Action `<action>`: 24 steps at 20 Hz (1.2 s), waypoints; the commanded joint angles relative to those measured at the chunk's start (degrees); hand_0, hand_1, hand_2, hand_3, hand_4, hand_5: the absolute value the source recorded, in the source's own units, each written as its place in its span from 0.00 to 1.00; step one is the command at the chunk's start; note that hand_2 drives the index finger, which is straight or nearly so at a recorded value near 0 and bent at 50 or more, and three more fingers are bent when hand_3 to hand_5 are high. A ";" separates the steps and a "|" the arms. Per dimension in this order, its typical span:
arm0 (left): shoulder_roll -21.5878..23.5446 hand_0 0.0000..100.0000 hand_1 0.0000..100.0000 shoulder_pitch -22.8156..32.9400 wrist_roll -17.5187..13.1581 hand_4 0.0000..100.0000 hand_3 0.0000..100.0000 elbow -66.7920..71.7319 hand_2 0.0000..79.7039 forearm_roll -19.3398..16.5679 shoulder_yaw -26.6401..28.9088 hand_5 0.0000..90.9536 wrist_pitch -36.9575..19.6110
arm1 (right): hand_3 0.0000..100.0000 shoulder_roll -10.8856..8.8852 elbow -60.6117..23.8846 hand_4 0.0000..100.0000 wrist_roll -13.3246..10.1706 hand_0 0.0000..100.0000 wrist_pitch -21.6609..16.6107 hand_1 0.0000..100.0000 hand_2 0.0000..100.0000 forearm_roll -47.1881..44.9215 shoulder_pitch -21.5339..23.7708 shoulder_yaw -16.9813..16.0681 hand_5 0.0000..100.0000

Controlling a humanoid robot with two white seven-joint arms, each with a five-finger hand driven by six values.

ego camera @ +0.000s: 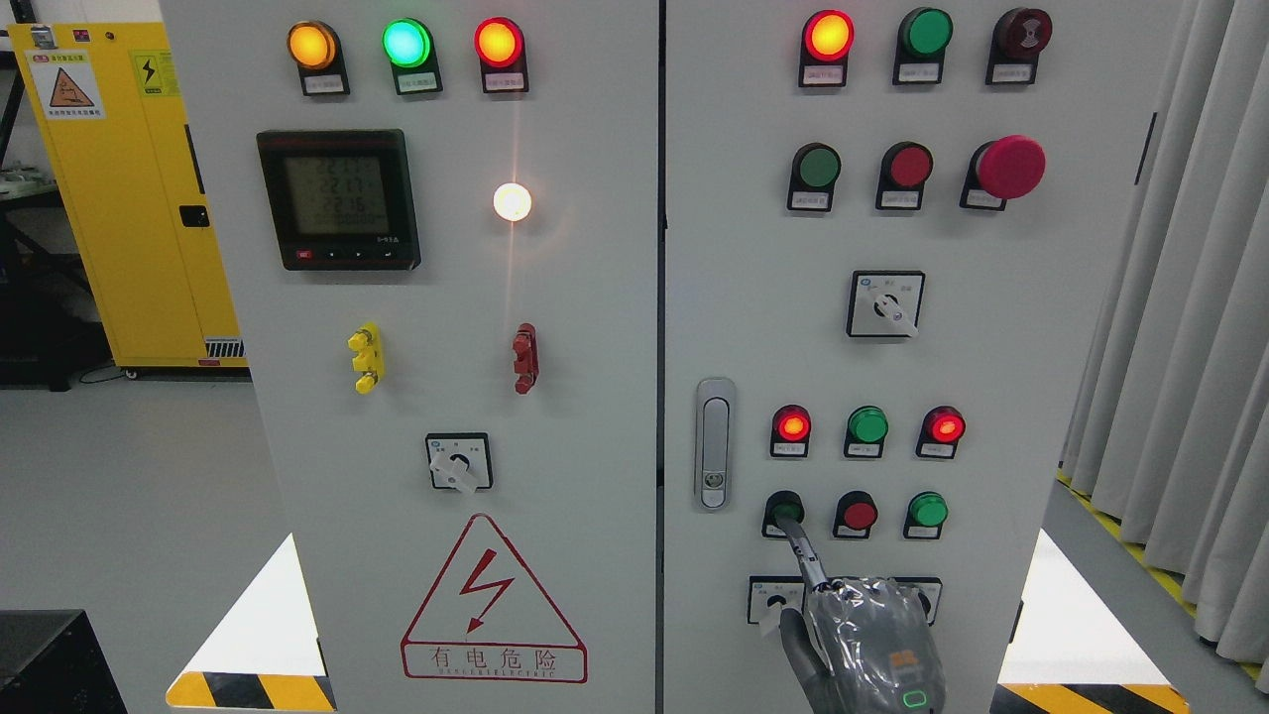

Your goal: Press green start button

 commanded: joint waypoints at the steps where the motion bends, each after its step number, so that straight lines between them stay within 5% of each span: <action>1: 0.00 0.12 0.56 0.00 -0.01 0.00 0.00 0.00 0.00 0.02 0.02 0.00 0.01 | 1.00 0.09 -1.93 1.00 -0.17 0.68 0.23 0.94 0.00 -0.88 0.40 -0.95 1.00; 15: 0.00 0.12 0.56 0.00 -0.01 0.00 0.00 0.00 0.00 -0.06 -0.07 0.00 0.01 | 1.00 0.53 -5.97 1.00 -1.05 0.69 -0.03 0.94 0.00 -2.02 3.64 0.02 1.00; 24: 0.00 0.12 0.56 0.00 0.07 0.00 0.00 0.00 0.00 0.02 0.02 0.00 0.01 | 0.97 0.97 -6.50 1.00 -2.10 0.77 0.14 0.91 0.04 -22.74 4.62 5.29 1.00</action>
